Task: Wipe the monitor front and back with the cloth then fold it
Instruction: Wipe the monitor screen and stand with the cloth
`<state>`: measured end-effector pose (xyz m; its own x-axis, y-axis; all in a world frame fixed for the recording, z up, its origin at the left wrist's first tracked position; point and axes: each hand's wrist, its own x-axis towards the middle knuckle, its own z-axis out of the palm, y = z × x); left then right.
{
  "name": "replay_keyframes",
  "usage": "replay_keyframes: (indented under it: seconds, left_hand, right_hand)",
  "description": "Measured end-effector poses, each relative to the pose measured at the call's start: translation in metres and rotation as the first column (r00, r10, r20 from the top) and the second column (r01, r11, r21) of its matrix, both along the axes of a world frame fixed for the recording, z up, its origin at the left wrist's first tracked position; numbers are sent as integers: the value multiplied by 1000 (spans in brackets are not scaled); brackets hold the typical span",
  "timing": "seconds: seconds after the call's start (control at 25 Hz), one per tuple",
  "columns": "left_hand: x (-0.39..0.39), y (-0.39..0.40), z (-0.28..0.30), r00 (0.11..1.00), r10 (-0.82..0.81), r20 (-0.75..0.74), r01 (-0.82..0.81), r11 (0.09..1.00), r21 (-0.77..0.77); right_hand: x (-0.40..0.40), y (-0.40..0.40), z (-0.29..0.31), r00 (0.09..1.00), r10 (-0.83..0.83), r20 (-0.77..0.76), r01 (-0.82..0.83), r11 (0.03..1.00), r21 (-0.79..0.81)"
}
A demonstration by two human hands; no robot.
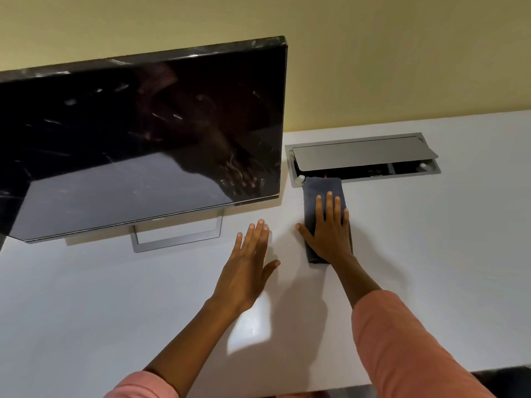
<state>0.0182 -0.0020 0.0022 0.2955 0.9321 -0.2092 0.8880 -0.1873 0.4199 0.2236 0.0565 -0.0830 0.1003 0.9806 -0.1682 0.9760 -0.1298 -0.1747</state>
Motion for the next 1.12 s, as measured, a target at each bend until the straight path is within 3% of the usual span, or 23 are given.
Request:
replay_keyframes:
  seconds: [0.44,0.64,0.72,0.88,1.04,1.12]
  left_hand:
    - [4,-22,16,996,-77,-55,79,996,47]
    - [-25,-41,29,988,-122,-95,129,989,76]
    - [-47,-51,32,987,-107,-119,112,993,32]
    - [-90,-59,43,988,-63,-140,56,997,-50]
    - [-127,-56,45,989,-97,-109,99,995,9]
    - [-144,-52,48,989,-131,-70,136,989,60]
  right_hand:
    - [-31,-62,2,993,95,-71,-92,995,45]
    - [-69,-90,7,979,8,-204,7,997,73]
    - [-72,-91,5,991,13,-131,-1,996,91]
    - [-81,-91,0,1000,11,22,-10,999,-35]
    - [-85,-87,14,994,41,103,-33,996,-81]
    - [-91,-91,25,997,46,60,-42,997,-66]
